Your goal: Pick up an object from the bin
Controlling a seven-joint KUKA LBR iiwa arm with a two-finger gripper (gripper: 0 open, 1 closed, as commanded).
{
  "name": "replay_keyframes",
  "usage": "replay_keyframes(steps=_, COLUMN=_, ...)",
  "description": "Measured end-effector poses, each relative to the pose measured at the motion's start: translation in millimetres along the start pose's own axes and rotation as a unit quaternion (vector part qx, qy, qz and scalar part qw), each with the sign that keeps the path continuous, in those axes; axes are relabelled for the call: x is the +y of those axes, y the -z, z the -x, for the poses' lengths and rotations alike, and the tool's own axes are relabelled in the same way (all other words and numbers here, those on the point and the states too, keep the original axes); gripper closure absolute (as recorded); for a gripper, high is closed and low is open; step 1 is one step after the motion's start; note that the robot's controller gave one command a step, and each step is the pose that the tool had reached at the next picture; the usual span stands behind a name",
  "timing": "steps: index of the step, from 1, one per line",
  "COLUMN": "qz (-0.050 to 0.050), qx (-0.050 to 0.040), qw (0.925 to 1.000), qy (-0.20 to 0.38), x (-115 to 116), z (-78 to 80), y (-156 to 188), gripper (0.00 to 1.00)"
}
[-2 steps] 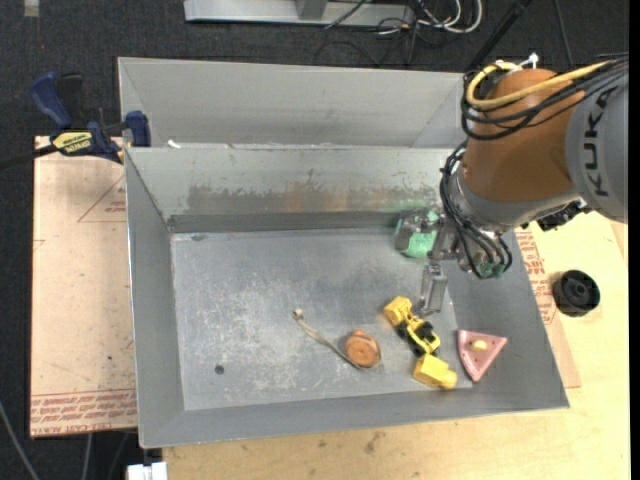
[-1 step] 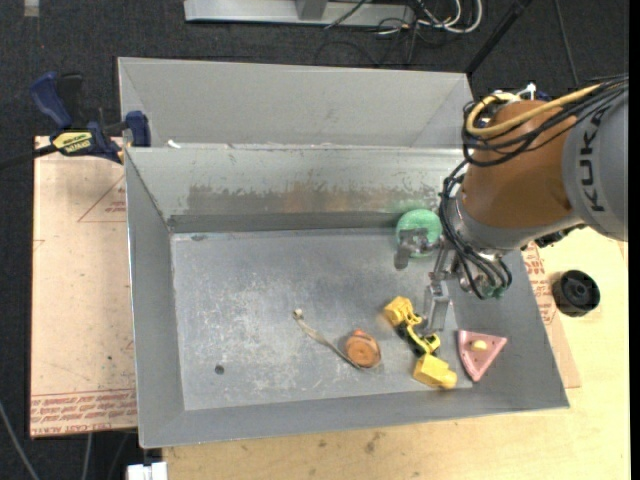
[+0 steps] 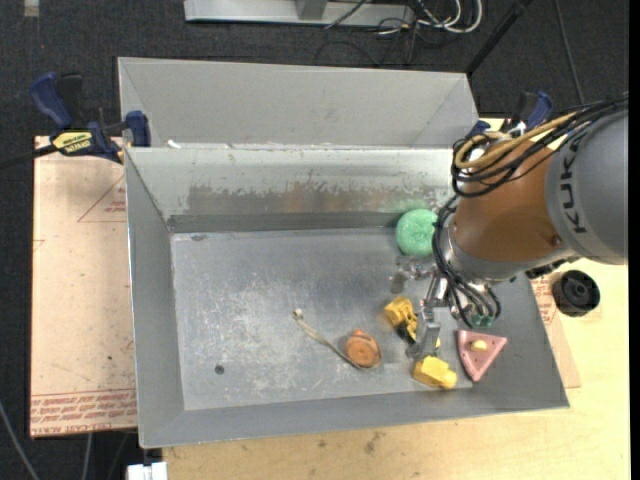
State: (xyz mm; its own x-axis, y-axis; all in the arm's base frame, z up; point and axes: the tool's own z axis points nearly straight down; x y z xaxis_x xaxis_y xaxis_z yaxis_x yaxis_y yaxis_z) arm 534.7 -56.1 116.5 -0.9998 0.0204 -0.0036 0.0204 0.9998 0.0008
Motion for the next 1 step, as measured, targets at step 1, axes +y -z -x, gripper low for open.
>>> replay_keyframes(steps=1, qz=0.000, qx=0.0007, qw=0.9996, qy=0.027, x=-18.9, z=15.0, y=-46.7, gripper=1.00)
